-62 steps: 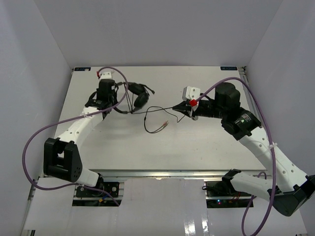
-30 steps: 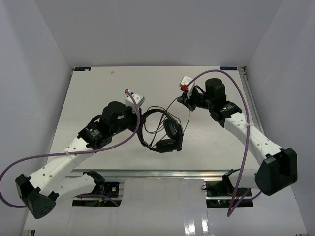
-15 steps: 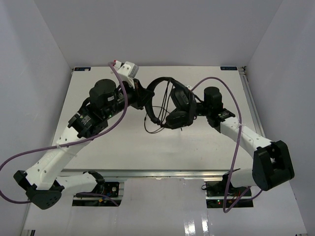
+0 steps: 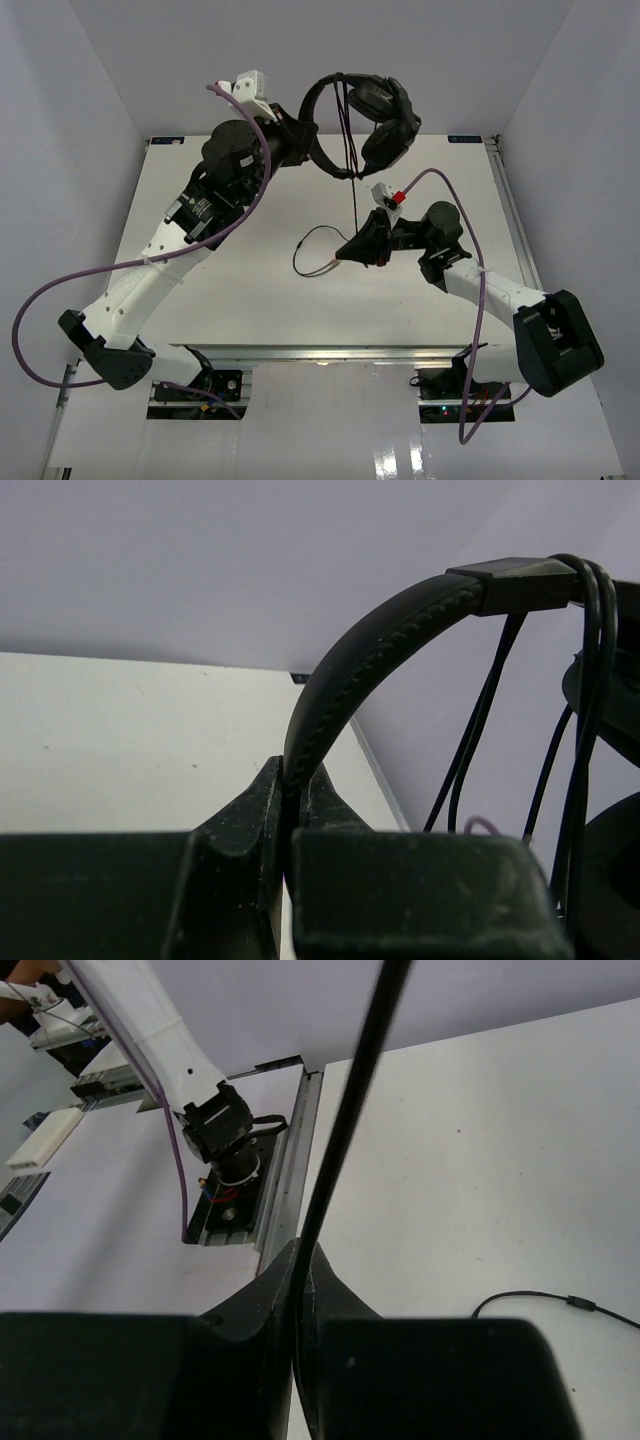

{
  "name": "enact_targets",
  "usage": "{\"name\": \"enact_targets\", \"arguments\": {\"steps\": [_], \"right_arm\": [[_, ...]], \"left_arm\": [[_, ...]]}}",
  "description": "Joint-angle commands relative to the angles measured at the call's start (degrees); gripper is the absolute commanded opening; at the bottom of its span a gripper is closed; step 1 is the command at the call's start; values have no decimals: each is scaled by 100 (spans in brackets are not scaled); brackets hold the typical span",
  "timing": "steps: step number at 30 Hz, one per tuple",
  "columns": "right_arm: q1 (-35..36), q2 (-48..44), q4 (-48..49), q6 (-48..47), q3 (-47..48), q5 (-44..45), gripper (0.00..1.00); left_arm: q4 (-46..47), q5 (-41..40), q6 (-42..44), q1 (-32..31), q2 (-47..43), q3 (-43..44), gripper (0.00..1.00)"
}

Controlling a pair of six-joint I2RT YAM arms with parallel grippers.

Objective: Wrap the headphones

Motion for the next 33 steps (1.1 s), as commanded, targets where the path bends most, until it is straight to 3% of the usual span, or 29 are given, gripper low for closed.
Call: {"name": "enact_targets", "arguments": {"steps": [1, 4, 10, 14, 21, 27, 33], "right_arm": [[123, -476, -206, -284, -259, -123, 8], [175, -793, -704, -875, -352, -11, 8], [338, -1259, -1766, -1628, -192, 35, 8], [433, -1471, -3094, -2482, 217, 173, 8], [604, -1696, -5642, -4358, 1507, 1330, 8], [604, -1692, -6729, -5464, 2717, 2912, 8], [600, -1353, -6476, -6107, 3061, 4170, 8]], "left_arm": [[951, -2076, -54, 39, -210, 500, 0], [1044, -2675, 754, 90, 20, 626, 0], [1109, -3023, 1732, 523, 262, 367, 0], [654, -2610, 1590, 1285, 296, -78, 0], [723, -2617, 2599, 1498, 445, -1210, 0], [670, -1516, 3174, 1362, 41, -2976, 0], [486, 389, 3625, 912, -1078, -4032, 0]]}}
